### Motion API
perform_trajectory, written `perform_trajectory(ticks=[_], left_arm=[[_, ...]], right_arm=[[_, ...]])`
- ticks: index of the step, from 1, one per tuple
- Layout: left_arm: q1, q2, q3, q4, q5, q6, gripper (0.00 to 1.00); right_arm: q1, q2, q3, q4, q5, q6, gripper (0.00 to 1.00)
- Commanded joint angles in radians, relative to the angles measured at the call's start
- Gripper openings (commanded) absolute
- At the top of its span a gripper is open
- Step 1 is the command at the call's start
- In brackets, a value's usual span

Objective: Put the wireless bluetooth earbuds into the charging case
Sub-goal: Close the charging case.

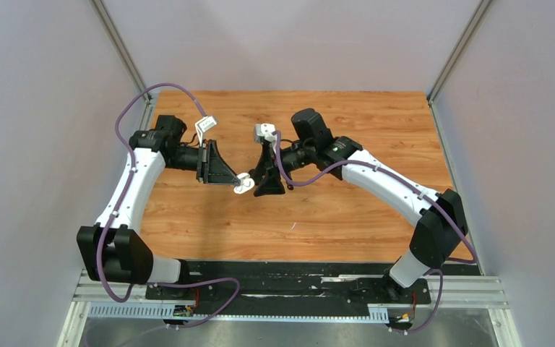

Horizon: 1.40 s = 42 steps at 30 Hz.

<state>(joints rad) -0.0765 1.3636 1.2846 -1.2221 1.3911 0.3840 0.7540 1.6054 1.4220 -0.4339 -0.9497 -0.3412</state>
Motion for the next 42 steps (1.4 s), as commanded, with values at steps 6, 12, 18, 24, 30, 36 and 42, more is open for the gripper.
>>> perform_trajectory(ticks=[6, 12, 18, 24, 30, 36, 42], left_arm=[[-0.003, 0.026, 0.043, 0.021, 0.072, 0.036, 0.00], [-0.003, 0.040, 0.046, 0.067, 0.069, 0.000, 0.00], [-0.004, 0.040, 0.051, 0.110, 0.012, -0.055, 0.08], [-0.023, -0.033, 0.070, 0.161, -0.056, -0.070, 0.45], [-0.122, -0.195, 0.001, 0.378, -0.318, -0.132, 0.64], [-0.126, -0.238, 0.013, 0.478, -0.805, -0.220, 0.73], [-0.126, -0.157, -0.023, 0.346, -0.882, -0.290, 0.74]], right_arm=[[0.007, 0.034, 0.054, 0.130, -0.101, 0.145, 0.49], [0.005, 0.044, 0.055, 0.155, -0.091, 0.196, 0.33], [-0.006, 0.066, 0.044, 0.199, -0.044, 0.295, 0.00], [-0.042, 0.109, 0.038, 0.252, -0.050, 0.455, 0.00], [-0.102, 0.151, 0.021, 0.320, -0.065, 0.619, 0.00], [-0.236, 0.088, -0.138, 0.170, 0.154, 0.529, 0.00], [-0.429, 0.054, -0.315, -0.017, 0.295, 0.447, 0.00]])
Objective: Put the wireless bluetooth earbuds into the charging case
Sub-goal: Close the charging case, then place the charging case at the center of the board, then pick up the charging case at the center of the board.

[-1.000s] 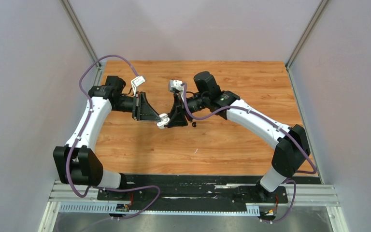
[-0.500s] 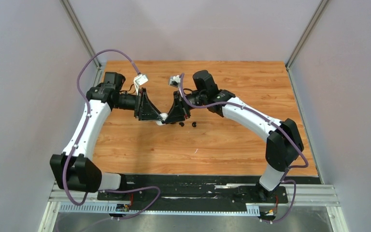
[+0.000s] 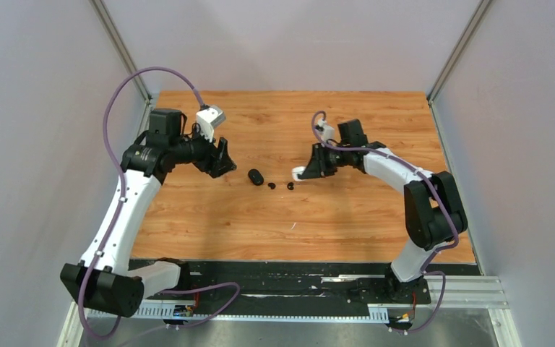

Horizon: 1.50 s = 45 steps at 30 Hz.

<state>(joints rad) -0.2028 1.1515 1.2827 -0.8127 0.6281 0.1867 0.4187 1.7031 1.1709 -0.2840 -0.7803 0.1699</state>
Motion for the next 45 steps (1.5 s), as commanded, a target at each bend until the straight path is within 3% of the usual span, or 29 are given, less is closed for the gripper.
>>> perform_trajectory(ticks=[1, 9, 16, 18, 21, 25, 31, 35, 37, 45], left_arm=[[0.002, 0.056, -0.036, -0.062, -0.115, -0.142, 0.74], [0.027, 0.029, -0.229, 0.063, -0.043, -0.423, 0.73], [0.030, 0.133, -0.210, 0.092, 0.027, -0.407, 0.71], [0.033, 0.177, -0.165, 0.058, 0.013, -0.377, 0.71], [0.038, 0.216, -0.129, 0.011, 0.020, -0.283, 0.71], [0.097, 0.236, -0.104, -0.020, -0.039, -0.259, 0.72], [0.302, 0.261, -0.134, -0.060, -0.037, -0.369, 0.71], [0.354, 0.225, -0.137, -0.040, -0.053, -0.414, 0.71], [0.360, 0.214, -0.120, -0.041, -0.055, -0.415, 0.71], [0.364, 0.217, -0.075, -0.055, -0.013, -0.435, 0.70]], right_arm=[[-0.114, -0.044, -0.070, -0.208, 0.127, -0.083, 0.00], [-0.178, 0.021, -0.092, -0.256, 0.240, -0.345, 0.07], [-0.239, 0.063, -0.042, -0.259, 0.343, -0.505, 0.53], [-0.259, 0.038, 0.004, -0.253, 0.383, -0.504, 0.59], [-0.264, 0.015, 0.100, -0.253, 0.417, -0.488, 0.59], [-0.190, 0.039, 0.228, -0.215, 0.406, -0.310, 0.57], [0.088, 0.257, 0.434, -0.198, 0.344, -0.275, 0.66], [0.205, 0.430, 0.620, -0.238, 0.417, -0.200, 0.63], [0.239, 0.490, 0.679, -0.231, 0.482, -0.177, 0.67], [0.316, 0.554, 0.668, -0.210, 0.622, -0.153, 0.60]])
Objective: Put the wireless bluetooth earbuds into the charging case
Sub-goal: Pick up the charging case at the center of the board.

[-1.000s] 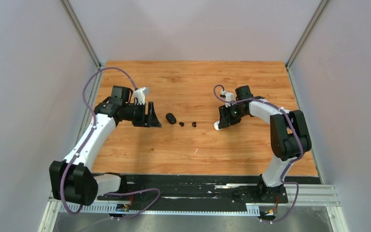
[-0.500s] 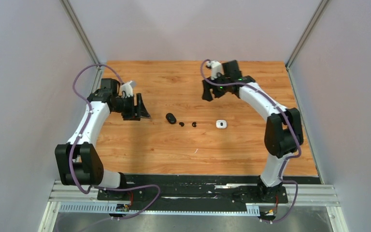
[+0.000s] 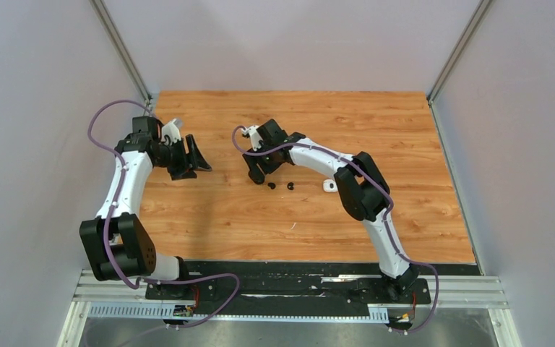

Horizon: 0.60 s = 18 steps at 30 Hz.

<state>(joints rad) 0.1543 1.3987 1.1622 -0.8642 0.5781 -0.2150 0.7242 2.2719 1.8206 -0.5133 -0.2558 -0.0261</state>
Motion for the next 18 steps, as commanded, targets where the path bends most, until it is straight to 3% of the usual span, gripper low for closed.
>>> perform_trajectory(ticks=[1, 4, 10, 15, 18], left_arm=[[0.006, -0.029, 0.044, 0.003, 0.044, -0.045, 0.70], [0.005, -0.022, 0.037, 0.013, 0.065, -0.063, 0.69], [0.005, -0.001, 0.017, 0.030, 0.085, -0.075, 0.69], [0.000, 0.036, -0.012, 0.110, 0.151, -0.101, 0.67], [-0.022, 0.053, -0.016, 0.184, 0.198, -0.085, 0.68]], right_arm=[[0.018, -0.010, 0.005, 0.022, 0.103, 0.041, 0.60], [0.041, 0.001, -0.030, 0.040, 0.110, 0.031, 0.56], [0.052, 0.004, -0.077, 0.087, 0.114, -0.102, 0.33], [0.034, -0.045, -0.126, 0.113, 0.083, -0.243, 0.01], [0.023, -0.144, -0.165, 0.127, 0.073, -0.382, 0.00]])
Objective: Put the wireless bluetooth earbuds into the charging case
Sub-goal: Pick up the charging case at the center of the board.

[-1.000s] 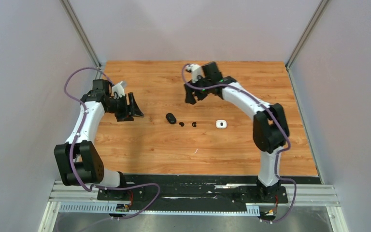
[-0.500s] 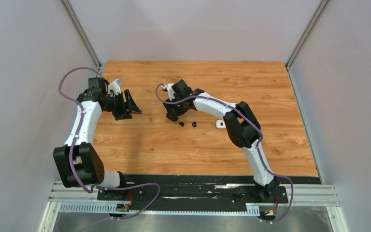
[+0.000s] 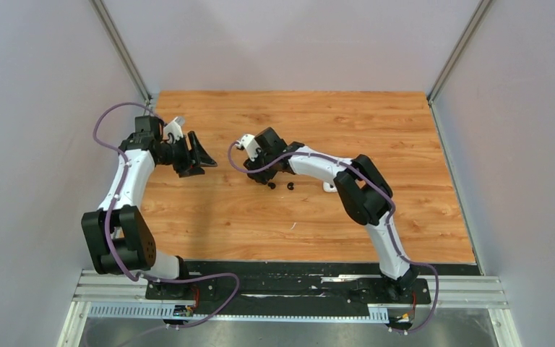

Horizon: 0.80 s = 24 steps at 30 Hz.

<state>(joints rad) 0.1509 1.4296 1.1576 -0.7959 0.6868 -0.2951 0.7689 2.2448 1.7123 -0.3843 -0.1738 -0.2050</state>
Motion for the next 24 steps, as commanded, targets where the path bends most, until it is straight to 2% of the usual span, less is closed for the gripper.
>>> perform_trajectory(ticks=[1, 4, 5, 9, 16, 21, 24], left_arm=[[-0.037, 0.030, -0.011, 0.132, 0.113, 0.002, 0.68], [-0.087, 0.039, -0.009, 0.245, 0.223, 0.030, 0.67], [-0.116, 0.036, -0.009, 0.273, 0.299, 0.056, 0.67], [-0.201, -0.002, -0.007, 0.387, 0.398, 0.145, 0.68], [-0.293, -0.055, -0.041, 0.576, 0.356, 0.004, 0.69], [-0.307, -0.079, -0.082, 0.766, 0.306, -0.167, 0.67], [-0.307, -0.069, -0.080, 0.787, 0.304, -0.203, 0.64]], right_arm=[[-0.025, -0.168, -0.085, 0.015, -0.035, -0.260, 0.00], [-0.037, -0.388, -0.259, 0.147, -0.136, -0.409, 0.00], [-0.038, -0.457, -0.330, 0.211, -0.156, -0.448, 0.00], [-0.032, -0.631, -0.460, 0.315, -0.214, -0.495, 0.00], [-0.004, -0.715, -0.477, 0.349, -0.153, -0.456, 0.00], [0.011, -0.708, -0.460, 0.362, -0.146, -0.439, 0.00], [0.015, -0.706, -0.458, 0.375, -0.155, -0.439, 0.00]])
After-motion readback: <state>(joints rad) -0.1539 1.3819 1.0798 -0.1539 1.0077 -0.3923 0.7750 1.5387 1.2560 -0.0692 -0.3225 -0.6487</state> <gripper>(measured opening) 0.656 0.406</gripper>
